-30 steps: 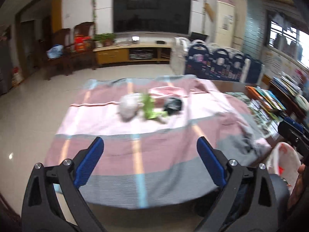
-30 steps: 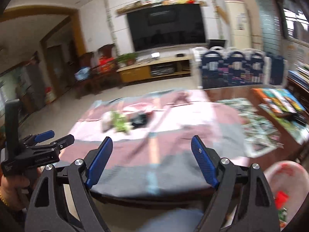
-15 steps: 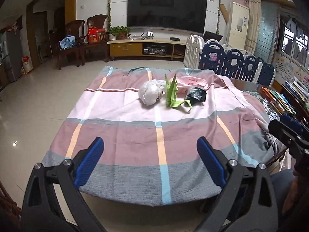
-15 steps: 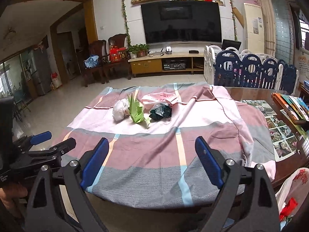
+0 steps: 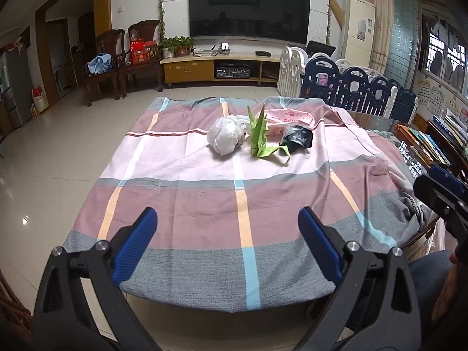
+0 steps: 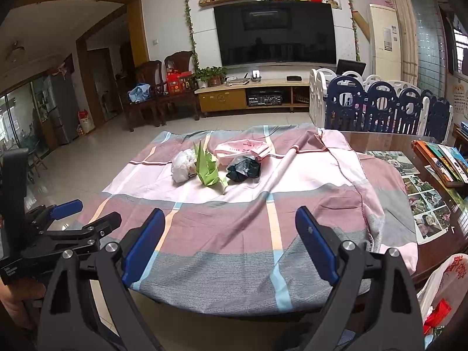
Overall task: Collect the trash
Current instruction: 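Grasp the white plastic bag with the left tool while the right tool grasps the black bag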
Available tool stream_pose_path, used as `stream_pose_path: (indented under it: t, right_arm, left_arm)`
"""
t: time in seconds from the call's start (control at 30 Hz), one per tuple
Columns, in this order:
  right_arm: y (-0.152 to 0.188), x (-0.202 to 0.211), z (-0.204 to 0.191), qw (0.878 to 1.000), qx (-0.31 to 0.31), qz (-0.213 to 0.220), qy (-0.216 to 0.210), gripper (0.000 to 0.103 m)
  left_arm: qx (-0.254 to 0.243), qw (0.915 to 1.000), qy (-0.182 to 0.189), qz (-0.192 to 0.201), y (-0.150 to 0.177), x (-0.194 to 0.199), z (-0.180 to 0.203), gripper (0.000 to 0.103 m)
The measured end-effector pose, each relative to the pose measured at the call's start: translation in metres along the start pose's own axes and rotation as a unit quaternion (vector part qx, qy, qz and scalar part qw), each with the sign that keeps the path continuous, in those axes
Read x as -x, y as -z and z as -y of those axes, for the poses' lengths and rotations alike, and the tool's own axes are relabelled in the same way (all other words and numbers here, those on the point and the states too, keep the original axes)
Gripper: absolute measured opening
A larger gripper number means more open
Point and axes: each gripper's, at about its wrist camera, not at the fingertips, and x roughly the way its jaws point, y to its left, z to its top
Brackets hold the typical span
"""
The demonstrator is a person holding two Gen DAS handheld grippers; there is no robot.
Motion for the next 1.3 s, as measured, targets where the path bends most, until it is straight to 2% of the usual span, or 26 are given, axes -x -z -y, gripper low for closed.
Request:
stream_pose_path:
  t: [0.2,0.3,0.47,0.6,0.73,0.9,1.0,1.17,1.2,1.23,1.3]
  right_arm:
    - [-0.006,-0.018,0.002,1.0,-0.01,-0.015,0.001,0.089]
    - [-0.014,-0.048,0.01,0.999,-0.036,-0.034,-0.015,0.089]
    - [-0.032,-0.1,0.013,0.998,-0.037,-0.046,-0.002,0.089]
    - [-0.051,-0.145,0.015,0.998,-0.038,-0.057,0.005,0.088]
    - [-0.062,-0.194,0.023,0.996,-0.049,-0.074,0.013,0.083]
    - [-0.063,-0.248,0.028,0.993,-0.052,-0.109,0.013,0.079]
    - [-0.065,-0.264,0.028,0.992,-0.056,-0.114,0.021,0.078]
    - [-0.066,-0.286,0.029,0.989,-0.057,-0.133,0.028,0.066]
    - [-0.064,-0.289,0.031,0.989,-0.056,-0.137,0.026,0.065]
    - [-0.063,-0.291,0.031,0.989,-0.057,-0.135,0.024,0.063]
    - [-0.062,-0.292,0.031,0.99,-0.05,-0.133,0.026,0.053]
  left_arm:
    - [-0.018,0.9998,-0.008,-0.008,-0.02,-0.031,0.003,0.097]
    - [-0.021,0.9997,-0.007,-0.003,-0.035,-0.049,0.005,0.096]
    - [-0.031,0.9995,-0.01,0.0,-0.059,-0.09,0.007,0.096]
    - [-0.035,0.9992,-0.012,-0.019,-0.074,-0.132,0.002,0.083]
    - [-0.017,0.9991,-0.004,-0.039,-0.086,-0.169,-0.009,0.081]
    - [-0.018,0.9986,0.003,-0.05,-0.098,-0.197,-0.014,0.081]
    - [-0.025,0.9982,0.005,-0.053,-0.1,-0.209,-0.013,0.081]
    - [-0.031,0.9972,0.009,-0.068,-0.101,-0.229,-0.012,0.08]
    - [-0.029,0.9971,0.013,-0.07,-0.1,-0.232,-0.011,0.079]
    - [-0.026,0.9969,0.018,-0.073,-0.1,-0.235,-0.011,0.072]
    - [-0.028,0.9955,0.032,-0.084,-0.097,-0.241,-0.007,0.046]
